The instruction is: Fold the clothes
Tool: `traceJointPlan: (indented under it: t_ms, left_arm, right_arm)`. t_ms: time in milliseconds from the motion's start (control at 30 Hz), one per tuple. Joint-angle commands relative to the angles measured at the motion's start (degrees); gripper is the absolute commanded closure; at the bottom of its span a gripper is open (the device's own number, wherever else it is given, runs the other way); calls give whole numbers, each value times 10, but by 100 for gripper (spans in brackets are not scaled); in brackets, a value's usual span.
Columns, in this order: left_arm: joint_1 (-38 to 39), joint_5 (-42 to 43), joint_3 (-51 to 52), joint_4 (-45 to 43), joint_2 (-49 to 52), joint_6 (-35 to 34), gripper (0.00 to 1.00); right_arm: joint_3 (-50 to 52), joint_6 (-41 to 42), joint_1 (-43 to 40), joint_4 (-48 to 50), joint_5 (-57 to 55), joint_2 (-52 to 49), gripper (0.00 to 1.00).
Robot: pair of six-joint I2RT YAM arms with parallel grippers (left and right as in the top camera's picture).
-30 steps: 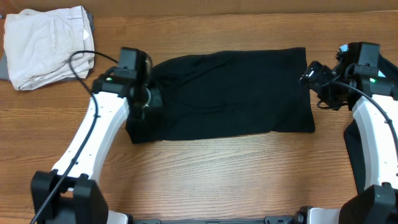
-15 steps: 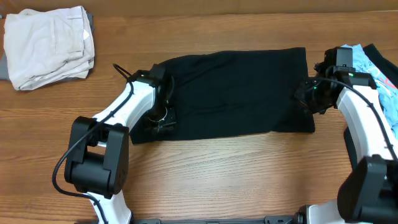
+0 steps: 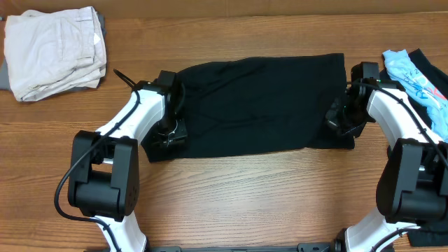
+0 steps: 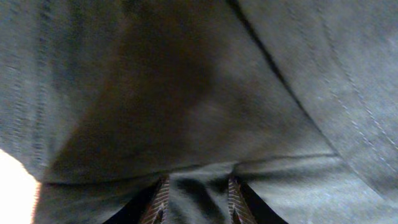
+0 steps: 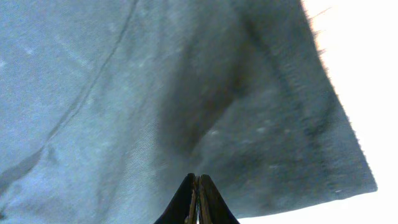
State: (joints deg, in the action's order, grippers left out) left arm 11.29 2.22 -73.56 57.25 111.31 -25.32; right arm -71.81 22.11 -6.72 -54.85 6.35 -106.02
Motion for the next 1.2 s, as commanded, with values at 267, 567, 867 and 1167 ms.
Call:
traceJointPlan:
  t_ms: [267, 567, 867, 1167]
  left_arm:
    - [-36, -23, -2, -5, 5, 18, 56]
    - [-68, -22, 0, -15, 15, 27, 78]
    - [-68, -23, 12, -51, 19, 27, 94]
    - [-89, -13, 19, -103, 19, 27, 96]
  right_arm:
    - [69, 23, -2, 72, -37, 1, 96]
    - [78, 54, -2, 72, -38, 1, 96]
    - [78, 54, -2, 65, -39, 1, 96]
    - [76, 53, -2, 51, -63, 1, 96]
